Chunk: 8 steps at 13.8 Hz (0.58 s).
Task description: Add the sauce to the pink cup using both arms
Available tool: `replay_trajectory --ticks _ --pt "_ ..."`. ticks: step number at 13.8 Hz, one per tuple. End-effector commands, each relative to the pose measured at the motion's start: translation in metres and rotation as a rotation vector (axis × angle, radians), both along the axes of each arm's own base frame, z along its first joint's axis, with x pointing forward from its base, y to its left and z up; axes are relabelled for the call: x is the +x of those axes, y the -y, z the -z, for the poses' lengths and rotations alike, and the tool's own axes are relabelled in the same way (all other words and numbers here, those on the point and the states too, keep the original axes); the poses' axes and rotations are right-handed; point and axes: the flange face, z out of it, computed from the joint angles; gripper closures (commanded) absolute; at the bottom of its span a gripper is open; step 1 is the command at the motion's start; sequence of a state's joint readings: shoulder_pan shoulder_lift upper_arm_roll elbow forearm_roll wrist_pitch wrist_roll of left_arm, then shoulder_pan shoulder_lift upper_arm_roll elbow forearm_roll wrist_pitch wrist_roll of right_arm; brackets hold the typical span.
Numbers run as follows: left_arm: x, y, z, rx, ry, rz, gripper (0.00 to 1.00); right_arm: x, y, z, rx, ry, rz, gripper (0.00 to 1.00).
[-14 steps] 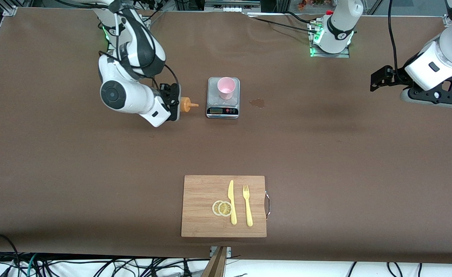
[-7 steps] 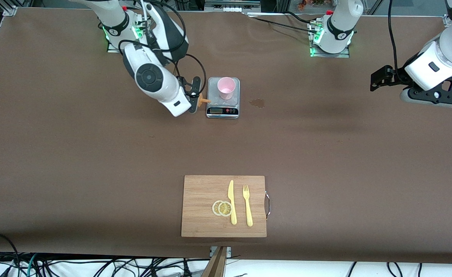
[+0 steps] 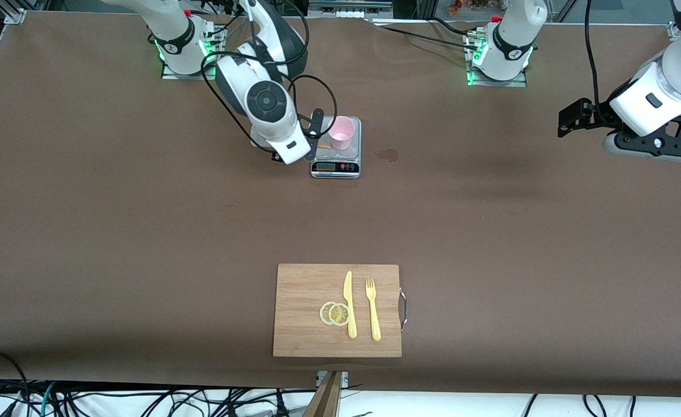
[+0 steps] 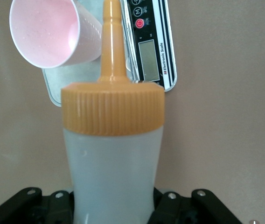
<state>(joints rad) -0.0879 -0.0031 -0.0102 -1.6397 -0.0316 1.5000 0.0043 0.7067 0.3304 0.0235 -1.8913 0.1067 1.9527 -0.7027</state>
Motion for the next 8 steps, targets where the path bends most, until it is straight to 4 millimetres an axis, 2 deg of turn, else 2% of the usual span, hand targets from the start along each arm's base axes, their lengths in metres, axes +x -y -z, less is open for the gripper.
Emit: replay_trajectory --ticks 1,8 --pt "0.003 0.001 -0.006 0.014 -0.005 -0.009 0.0 -0.009 -0.016 -0.006 -0.017 0.023 -0.001 1.0" --pt "0.003 0.001 -0.006 0.014 -0.005 -0.009 0.0 -0.032 -0.036 0.003 -0.082 0.047 -0.029 1.0"
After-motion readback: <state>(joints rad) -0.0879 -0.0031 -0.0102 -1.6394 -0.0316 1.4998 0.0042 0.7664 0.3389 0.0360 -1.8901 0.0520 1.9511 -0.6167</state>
